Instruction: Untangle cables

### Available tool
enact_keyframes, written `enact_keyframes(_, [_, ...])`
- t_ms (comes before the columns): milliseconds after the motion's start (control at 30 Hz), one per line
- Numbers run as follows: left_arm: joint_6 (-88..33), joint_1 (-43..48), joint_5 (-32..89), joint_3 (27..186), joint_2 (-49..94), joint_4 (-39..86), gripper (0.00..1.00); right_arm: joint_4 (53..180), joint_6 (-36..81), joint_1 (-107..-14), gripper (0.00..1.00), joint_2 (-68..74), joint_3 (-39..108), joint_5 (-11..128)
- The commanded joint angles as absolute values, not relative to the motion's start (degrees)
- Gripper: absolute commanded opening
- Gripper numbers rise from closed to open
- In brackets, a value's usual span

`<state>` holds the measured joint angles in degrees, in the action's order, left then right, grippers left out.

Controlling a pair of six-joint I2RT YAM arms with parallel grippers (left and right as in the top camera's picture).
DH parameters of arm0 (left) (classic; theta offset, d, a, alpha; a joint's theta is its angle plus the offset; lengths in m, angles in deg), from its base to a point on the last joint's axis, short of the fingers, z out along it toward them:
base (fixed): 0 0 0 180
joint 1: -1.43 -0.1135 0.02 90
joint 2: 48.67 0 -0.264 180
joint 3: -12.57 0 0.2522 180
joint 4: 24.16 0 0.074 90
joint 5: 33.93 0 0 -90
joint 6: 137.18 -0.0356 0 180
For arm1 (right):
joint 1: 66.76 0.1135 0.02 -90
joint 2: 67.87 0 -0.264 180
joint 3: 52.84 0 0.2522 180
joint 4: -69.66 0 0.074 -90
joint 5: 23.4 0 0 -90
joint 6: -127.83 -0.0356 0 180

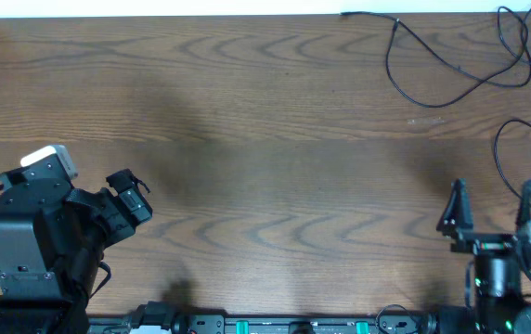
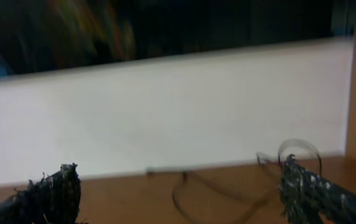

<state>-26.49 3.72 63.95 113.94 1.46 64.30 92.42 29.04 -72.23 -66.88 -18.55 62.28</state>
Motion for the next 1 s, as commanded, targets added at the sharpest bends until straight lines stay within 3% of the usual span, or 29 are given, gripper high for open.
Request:
enact_keyframes(0, [-27.4, 3.4, 64.7, 113.9, 1.5, 64.3, 0.98, 90.1, 28.2, -72.9, 0.99, -67.1, -23.6, 63.5])
enact_keyframes(300, [-27.4, 3.4, 64.7, 113.9, 1.5, 64.3, 0.98, 77.9, 28.2, -73.0, 0.99, -67.1, -35.6, 64.1])
enact_keyframes(967, [-27.4, 3.4, 64.7, 113.9, 1.5, 64.3, 0.98, 87.7, 32.3, -73.2, 0.99, -67.2, -38.8, 65.8])
